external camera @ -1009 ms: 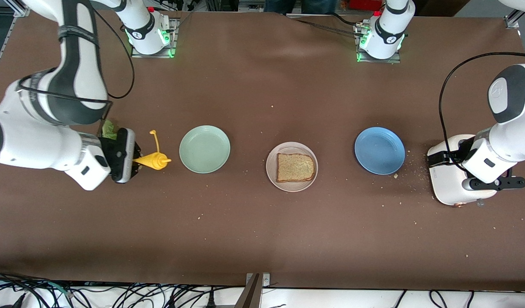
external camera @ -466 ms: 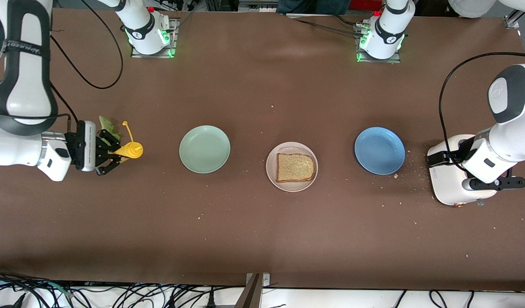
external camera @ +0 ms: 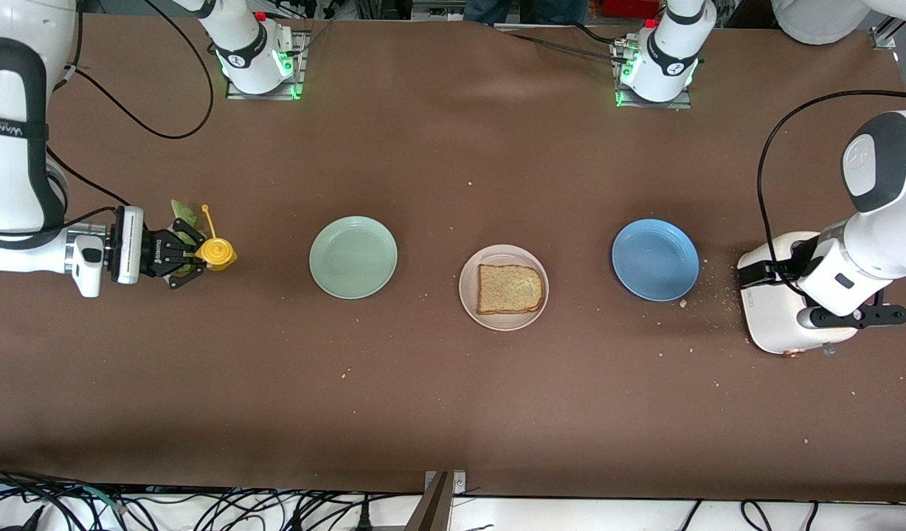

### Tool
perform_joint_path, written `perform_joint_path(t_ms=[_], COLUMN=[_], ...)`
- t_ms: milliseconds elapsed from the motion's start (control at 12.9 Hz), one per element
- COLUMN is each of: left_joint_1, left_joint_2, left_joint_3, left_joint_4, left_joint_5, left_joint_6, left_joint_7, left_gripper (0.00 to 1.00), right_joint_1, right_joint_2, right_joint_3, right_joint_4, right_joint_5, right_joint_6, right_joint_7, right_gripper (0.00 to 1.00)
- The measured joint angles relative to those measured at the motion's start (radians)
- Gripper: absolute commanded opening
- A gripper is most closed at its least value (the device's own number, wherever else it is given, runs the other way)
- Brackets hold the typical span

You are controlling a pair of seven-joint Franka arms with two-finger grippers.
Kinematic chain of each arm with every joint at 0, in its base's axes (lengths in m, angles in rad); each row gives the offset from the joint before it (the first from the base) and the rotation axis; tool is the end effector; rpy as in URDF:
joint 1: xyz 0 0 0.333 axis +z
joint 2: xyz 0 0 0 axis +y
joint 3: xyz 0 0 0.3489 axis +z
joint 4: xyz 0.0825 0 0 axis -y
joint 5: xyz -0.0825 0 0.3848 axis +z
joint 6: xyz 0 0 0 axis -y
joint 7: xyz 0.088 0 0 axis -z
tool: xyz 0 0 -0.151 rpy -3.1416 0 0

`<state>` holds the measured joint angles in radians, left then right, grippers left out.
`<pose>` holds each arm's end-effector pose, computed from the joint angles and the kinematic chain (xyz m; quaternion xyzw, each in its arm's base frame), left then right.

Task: Make sandwich in beige plate with both arms
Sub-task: 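Carry the mustard bottle back beside the lettuce and lower it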

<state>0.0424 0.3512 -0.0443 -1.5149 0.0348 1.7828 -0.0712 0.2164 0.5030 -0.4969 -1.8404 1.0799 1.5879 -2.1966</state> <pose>0.6648 0.0067 0.4416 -0.9986 -0.0313 0.0411 0.0107 0.6038 -0.0141 0.2771 -0.6548 -0.5920 -0.2633 0.3892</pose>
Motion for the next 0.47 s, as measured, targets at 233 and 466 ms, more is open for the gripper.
perform_joint_path(t_ms=[233,466], left_joint_1=[0.000,0.000], left_joint_2=[0.000,0.000], left_joint_3=[0.000,0.000], left_joint_4=[0.000,0.000], left_joint_5=[0.000,0.000], left_joint_6=[0.000,0.000], left_joint_7=[0.000,0.000], left_gripper=[1.00,1.00], right_joint_1=[-0.050,-0.056], right_joint_2=[0.088,0.182], right_joint_3=[0.000,0.003], right_joint_4=[-0.048,-0.049], right_joint_5=[0.137,0.223], right_joint_6=[-0.085,-0.135], right_joint_7=[-0.194,-0.343], right_gripper=[0.00,0.00])
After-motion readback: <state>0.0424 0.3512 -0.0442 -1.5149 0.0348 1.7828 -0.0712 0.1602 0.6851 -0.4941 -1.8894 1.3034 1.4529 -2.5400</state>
